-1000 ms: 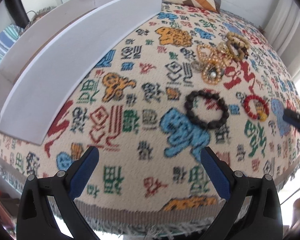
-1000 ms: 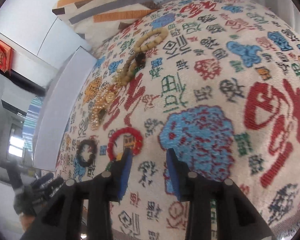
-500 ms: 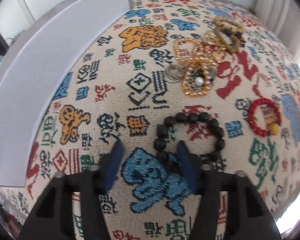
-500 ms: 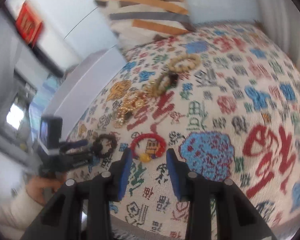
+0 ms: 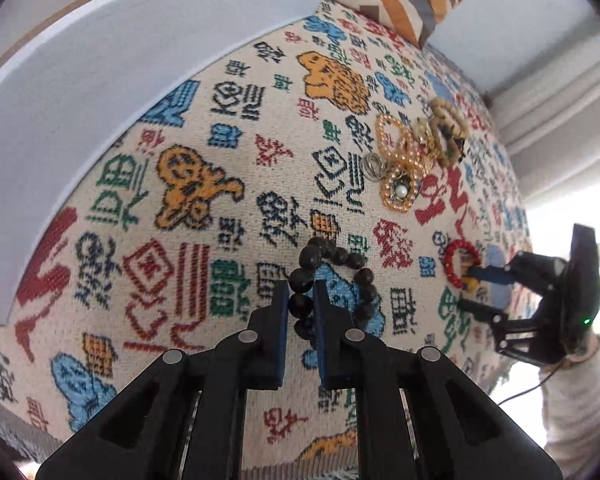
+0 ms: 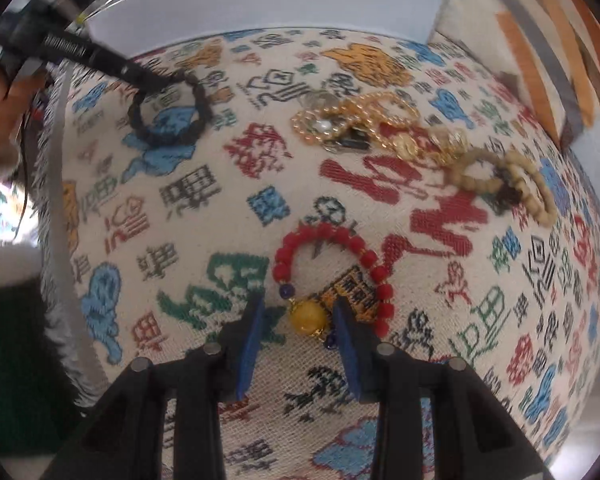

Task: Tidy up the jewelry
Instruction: 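Carry both bracelets into the white box and open both tools, then move both tools back over the remaining jewelry, then lower the right tool onto the gold chain jewelry, then close the right tool on the gold chain and lift it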

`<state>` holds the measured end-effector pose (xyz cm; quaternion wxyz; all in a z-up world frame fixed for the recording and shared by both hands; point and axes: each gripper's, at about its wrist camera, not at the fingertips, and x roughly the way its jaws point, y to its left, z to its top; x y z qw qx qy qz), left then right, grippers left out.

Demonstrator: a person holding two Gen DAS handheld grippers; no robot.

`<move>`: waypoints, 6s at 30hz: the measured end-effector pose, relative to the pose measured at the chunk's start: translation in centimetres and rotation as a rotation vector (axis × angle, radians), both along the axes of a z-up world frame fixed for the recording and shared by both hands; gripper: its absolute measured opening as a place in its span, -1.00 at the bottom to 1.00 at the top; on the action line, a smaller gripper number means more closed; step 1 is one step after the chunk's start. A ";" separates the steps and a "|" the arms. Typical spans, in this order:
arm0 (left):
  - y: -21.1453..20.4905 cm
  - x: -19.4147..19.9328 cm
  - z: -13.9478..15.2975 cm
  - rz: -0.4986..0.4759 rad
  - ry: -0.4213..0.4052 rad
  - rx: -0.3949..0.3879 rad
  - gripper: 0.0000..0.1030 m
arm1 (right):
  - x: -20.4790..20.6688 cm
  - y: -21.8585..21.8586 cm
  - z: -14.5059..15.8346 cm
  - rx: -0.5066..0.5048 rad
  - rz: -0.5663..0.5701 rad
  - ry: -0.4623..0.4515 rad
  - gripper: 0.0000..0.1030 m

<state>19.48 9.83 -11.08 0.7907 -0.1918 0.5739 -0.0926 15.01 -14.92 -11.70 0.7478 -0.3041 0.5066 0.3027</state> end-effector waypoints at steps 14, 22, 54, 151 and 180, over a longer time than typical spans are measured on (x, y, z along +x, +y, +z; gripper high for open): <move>0.4 -0.3 6.0 0.019 -0.075 -0.080 -0.80 | 0.9 -2.0 6.7 0.372 -0.327 0.184 -0.66; 2.7 -0.8 12.0 0.092 -0.158 -0.049 -0.80 | 2.5 1.2 12.0 0.569 -0.360 0.187 -0.66; 25.0 8.3 7.4 0.529 -0.059 0.255 -0.79 | 18.9 31.3 12.2 0.547 -0.193 0.125 -0.61; -11.4 -4.7 -3.1 -0.117 -0.217 0.445 0.99 | 15.6 1.3 0.1 0.447 -0.749 0.264 -0.17; -11.3 -4.6 -3.3 -0.132 -0.197 0.436 0.99 | -0.5 -12.6 7.9 0.608 -0.842 0.006 -0.79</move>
